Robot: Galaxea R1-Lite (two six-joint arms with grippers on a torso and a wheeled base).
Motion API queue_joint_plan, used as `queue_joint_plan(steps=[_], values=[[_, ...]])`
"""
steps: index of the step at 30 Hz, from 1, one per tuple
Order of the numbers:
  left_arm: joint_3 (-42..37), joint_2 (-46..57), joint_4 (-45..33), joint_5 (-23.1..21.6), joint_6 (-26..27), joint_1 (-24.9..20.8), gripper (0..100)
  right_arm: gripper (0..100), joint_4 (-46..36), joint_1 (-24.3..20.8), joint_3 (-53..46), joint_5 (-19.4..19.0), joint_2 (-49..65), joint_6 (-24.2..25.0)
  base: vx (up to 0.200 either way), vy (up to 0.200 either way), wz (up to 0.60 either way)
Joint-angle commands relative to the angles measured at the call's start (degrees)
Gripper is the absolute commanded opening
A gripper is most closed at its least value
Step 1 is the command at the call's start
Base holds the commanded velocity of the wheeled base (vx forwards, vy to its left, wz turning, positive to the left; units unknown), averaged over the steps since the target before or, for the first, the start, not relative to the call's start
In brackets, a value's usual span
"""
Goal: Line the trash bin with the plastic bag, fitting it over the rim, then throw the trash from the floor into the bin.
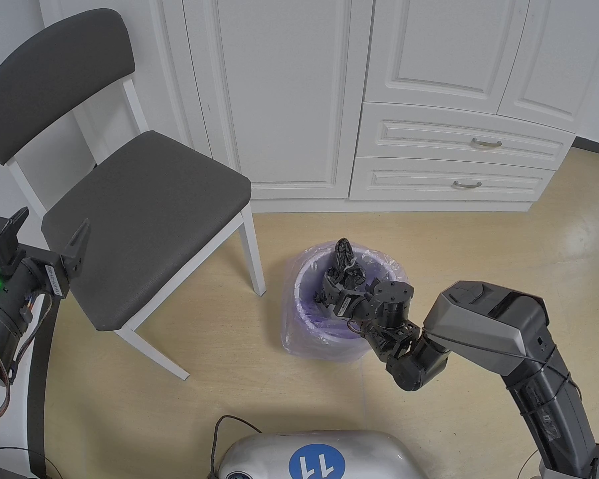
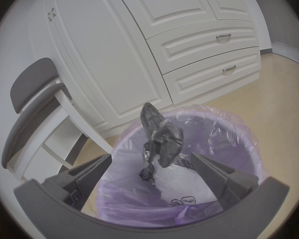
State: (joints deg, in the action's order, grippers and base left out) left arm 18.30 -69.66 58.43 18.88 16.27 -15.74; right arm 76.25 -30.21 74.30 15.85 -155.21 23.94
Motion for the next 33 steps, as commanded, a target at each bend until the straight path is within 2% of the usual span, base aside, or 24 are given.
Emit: queue_joint_plan(steps=[1,10,12,14,19,23,24,26,27,28,32,33], values=[[0.0,0.4,0.0,0.0,0.0,0.0,100,100,0.1,-0.8,-4.6,-0.5,7.0,0.0,0.0,0.0,0.0],[0.0,0.5,0.0,0.0,0.0,0.0,100,100,-1.6,-0.3,-10.1,-0.6,15.6,-0.7,0.0,0.0,0.0],[0.0,0.6,0.0,0.0,0.1,0.0,100,100,-6.6,0.0,-14.5,-1.1,19.3,-5.1,0.0,0.0,0.0],[0.0,0.6,0.0,0.0,0.1,0.0,100,100,-8.5,0.2,-16.3,-1.3,21.4,-7.6,0.0,0.0,0.0],[0.0,0.4,0.0,0.0,0.1,0.0,100,100,-9.0,1.8,-19.6,-1.3,25.3,-10.3,0.0,0.0,0.0],[-0.1,0.4,0.0,0.0,0.1,-0.1,100,100,-9.5,5.2,-26.7,-2.0,31.5,-14.0,0.0,0.0,0.0],[-0.3,0.5,0.0,0.0,0.1,-0.3,100,100,-8.6,7.8,-32.5,-5.8,34.7,-17.9,0.0,0.0,0.0],[-0.4,0.5,0.0,0.0,0.1,-0.3,100,100,-6.2,10.6,-39.0,-11.6,38.1,-21.1,0.0,0.0,0.0],[-0.4,0.4,0.0,0.0,0.0,-0.3,100,100,-5.6,11.0,-39.9,-12.2,38.5,-21.5,0.0,0.0,0.0],[-0.5,0.4,-0.1,-0.1,-0.1,-0.3,100,100,-1.1,13.0,-44.8,-14.5,40.2,-22.6,0.0,0.0,0.0],[-0.7,-0.6,-0.1,-0.1,-0.3,-0.3,100,100,12.6,16.8,-55.1,-15.0,42.3,-24.7,0.0,0.0,0.0],[-1.0,-1.1,-0.2,-0.1,-0.3,-0.4,100,100,13.7,16.8,-58.1,-15.1,42.0,-24.7,0.0,0.0,0.0]])
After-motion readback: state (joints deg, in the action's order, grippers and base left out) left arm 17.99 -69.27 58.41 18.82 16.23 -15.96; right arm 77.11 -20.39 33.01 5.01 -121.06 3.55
